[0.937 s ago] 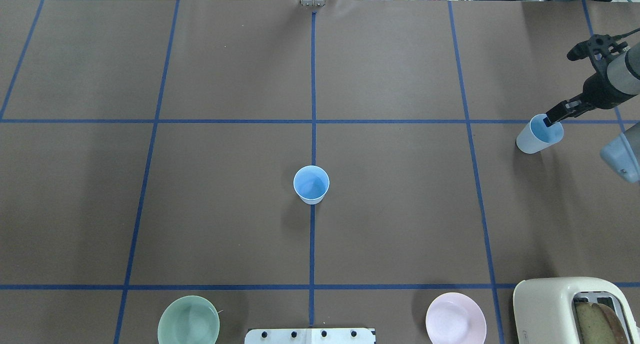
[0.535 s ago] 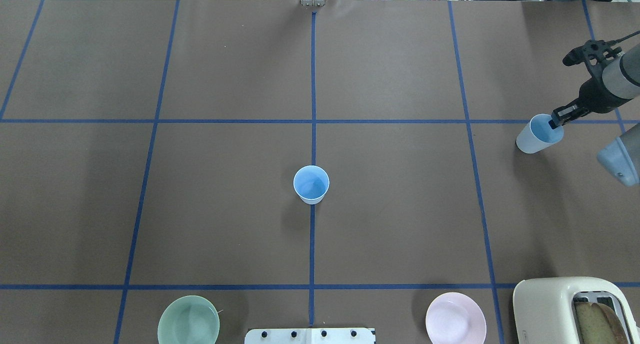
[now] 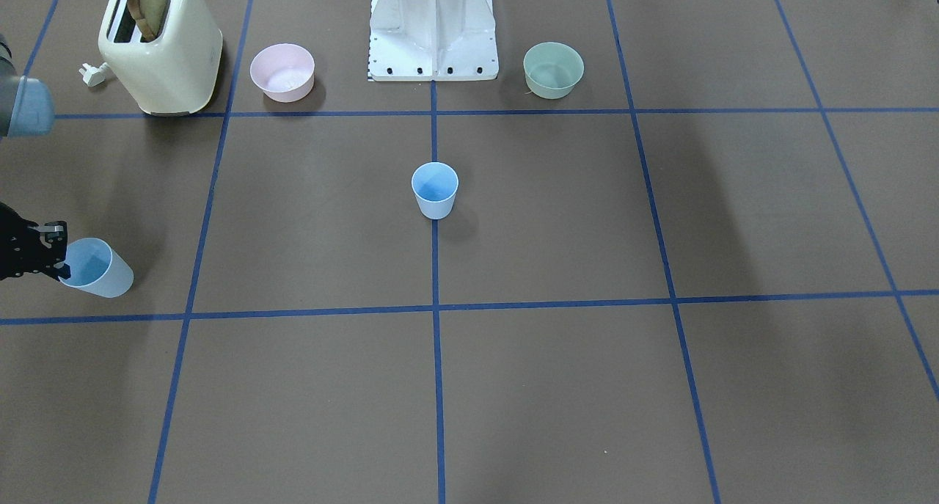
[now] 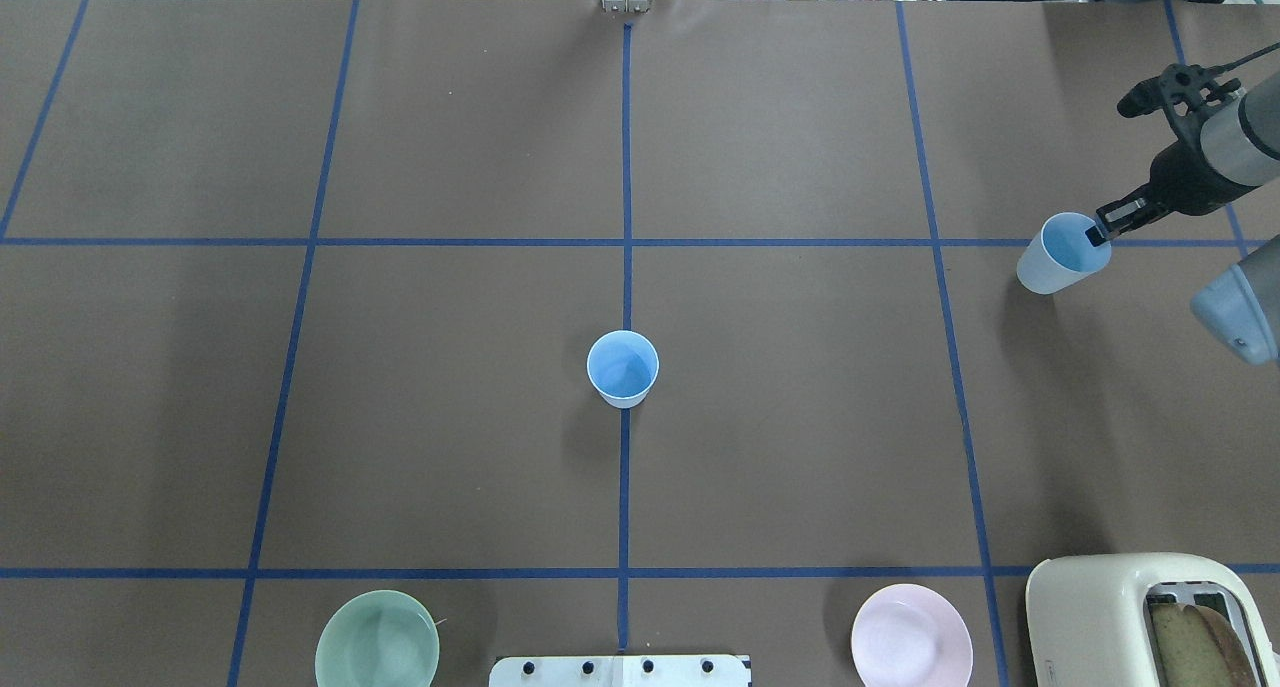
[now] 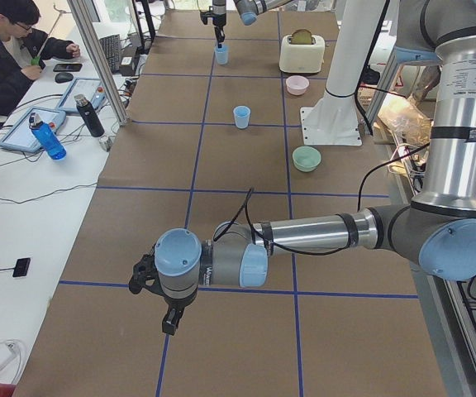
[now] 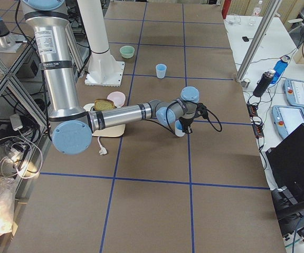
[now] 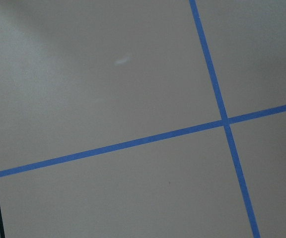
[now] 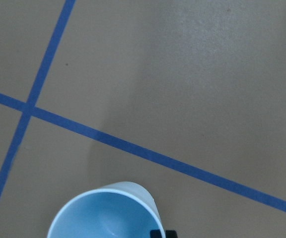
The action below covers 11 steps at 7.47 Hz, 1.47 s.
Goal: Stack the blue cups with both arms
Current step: 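Carry the held cup with the right gripper over the centered cup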
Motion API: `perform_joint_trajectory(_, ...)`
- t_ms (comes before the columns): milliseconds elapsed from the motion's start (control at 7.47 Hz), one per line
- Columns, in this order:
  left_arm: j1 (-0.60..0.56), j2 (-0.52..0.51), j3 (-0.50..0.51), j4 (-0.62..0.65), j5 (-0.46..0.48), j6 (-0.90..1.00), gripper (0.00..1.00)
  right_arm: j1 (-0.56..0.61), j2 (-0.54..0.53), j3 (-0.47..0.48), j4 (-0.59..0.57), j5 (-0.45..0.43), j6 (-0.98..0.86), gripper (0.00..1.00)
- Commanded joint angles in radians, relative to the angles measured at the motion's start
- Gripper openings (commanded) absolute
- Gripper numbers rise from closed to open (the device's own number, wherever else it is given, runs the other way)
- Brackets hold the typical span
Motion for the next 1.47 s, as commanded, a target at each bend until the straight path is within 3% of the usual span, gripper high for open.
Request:
perform_joint_trajectory(0,0.001,0.005,-0.022,0.001,0.0,-0.082,0.99,0.019,0.063,0.08,-0.016,0.07,0.113,0.0)
perform_joint_trajectory(401,0.007,0.002,-0.041,0.087,-0.038,-0.135,0.99,-0.071,0.2,0.231,-0.042,0.083,0.585,0.0)
perform_joint_trajectory(535,0.007,0.007,-0.049,0.087,-0.04,-0.135,0.99,-0.141,0.303,0.235,-0.114,0.022,0.728,0.0)
perform_joint_trajectory(937,0.011,0.007,-0.049,0.08,-0.04,-0.136,0.99,-0.42,0.551,0.237,-0.394,-0.301,0.919,0.0)
perform_joint_trajectory(1338,0.011,0.007,-0.049,0.078,-0.04,-0.136,0.99,-0.589,0.59,0.222,-0.478,-0.474,1.008,0.0)
